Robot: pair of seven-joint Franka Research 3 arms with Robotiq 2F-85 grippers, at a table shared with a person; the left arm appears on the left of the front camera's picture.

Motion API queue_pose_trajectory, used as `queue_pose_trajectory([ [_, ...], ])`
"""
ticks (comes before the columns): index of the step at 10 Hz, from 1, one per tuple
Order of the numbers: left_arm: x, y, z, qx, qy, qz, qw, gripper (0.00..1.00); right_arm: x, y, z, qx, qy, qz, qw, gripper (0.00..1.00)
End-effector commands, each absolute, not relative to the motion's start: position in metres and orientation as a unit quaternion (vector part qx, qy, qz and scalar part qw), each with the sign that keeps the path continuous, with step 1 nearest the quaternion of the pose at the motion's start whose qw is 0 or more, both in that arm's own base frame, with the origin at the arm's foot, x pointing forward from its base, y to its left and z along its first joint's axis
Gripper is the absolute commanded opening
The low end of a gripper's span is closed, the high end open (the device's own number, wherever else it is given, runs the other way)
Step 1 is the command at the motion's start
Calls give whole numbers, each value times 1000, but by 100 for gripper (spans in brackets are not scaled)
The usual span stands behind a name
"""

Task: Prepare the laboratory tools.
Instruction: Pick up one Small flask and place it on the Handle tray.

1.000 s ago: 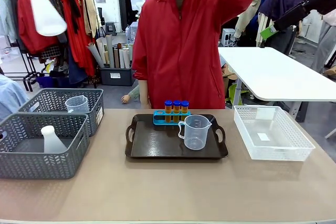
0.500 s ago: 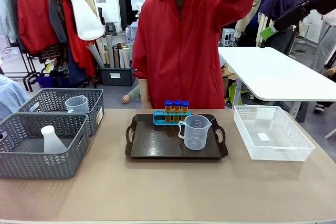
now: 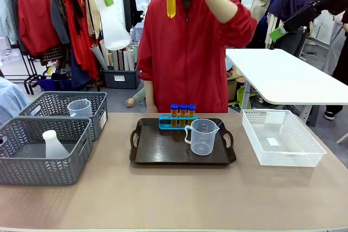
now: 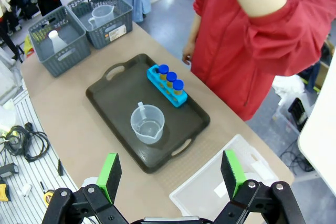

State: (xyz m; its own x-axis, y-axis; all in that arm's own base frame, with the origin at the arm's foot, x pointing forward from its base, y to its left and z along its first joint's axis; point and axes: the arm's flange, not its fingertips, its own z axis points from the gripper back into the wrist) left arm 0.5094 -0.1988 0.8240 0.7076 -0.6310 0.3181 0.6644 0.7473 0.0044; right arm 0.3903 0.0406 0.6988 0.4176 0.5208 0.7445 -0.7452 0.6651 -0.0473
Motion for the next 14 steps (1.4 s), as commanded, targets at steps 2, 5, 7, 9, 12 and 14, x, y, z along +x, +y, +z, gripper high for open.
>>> queue_pose_trajectory([
  [2, 516, -208, 835, -74, -140, -351, 923, 0, 391, 40, 700, 152, -384, 384, 826, 100],
  [5, 518, -200, 831, -58, -139, -350, 925, 0, 391, 40, 700, 152, -384, 384, 826, 100],
  [7, 516, -188, 827, -49, -133, -342, 929, 0, 391, 40, 700, 152, -384, 384, 826, 100],
  [9, 516, -171, 819, -38, -127, -329, 935, 0, 391, 40, 700, 152, -384, 384, 826, 100],
  [12, 516, -163, 812, -32, -122, -318, 940, 0, 391, 40, 700, 152, -384, 384, 826, 100],
  [14, 514, -153, 818, -23, -117, -316, 941, 0, 391, 40, 700, 152, -384, 384, 826, 100],
])
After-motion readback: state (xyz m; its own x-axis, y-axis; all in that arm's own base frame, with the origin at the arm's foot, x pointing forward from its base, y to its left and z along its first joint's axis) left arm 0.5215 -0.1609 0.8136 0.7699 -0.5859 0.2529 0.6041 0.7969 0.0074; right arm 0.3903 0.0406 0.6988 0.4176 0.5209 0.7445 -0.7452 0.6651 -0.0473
